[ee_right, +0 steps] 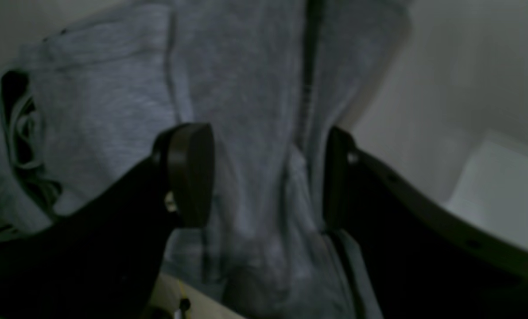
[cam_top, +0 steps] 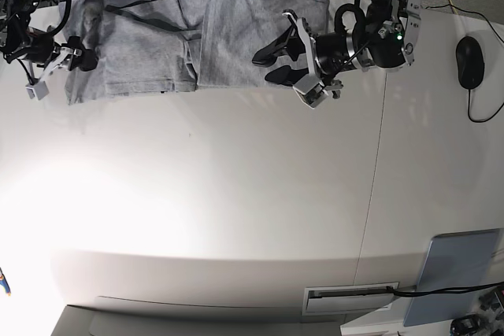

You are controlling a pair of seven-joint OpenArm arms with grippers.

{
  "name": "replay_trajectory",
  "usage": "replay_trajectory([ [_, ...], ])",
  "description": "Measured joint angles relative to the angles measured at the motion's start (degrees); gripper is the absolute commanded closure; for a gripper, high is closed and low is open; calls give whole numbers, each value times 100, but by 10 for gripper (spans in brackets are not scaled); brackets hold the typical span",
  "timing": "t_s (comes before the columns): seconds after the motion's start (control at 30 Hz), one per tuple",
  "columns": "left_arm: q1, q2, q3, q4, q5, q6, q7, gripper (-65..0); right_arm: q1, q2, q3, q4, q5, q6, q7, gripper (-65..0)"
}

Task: Fold the T-shirt properly
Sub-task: 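Press the folded end flat and move the right gripper to the strip's other end, then grasp the strip end with the right gripper and fold it over toward the left gripper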

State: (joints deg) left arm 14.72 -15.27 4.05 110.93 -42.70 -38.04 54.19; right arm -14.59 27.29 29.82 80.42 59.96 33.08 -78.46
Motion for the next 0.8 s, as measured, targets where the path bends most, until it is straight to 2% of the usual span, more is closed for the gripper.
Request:
replay_trajectory([
  [0.1,0,2,0,0,205,0,2,-266,17,-4,-195,22,24,2,7,-354],
  [0.13,2,0,0,0,323,11,2,-266,22,-55,-208,31,39,2,7,-354],
  [0.2,2,2,0,0,407,317,15,-266,31,-184,-210,31,151,4,42,-354],
  [0.4,0,0,0,0,413,343,15,-266,31,-592,-214,48,466,50,94,-354],
  [0.8,0,0,0,0,415,343,15,-266,-389,-623,-225,96,671,306,289,-354],
])
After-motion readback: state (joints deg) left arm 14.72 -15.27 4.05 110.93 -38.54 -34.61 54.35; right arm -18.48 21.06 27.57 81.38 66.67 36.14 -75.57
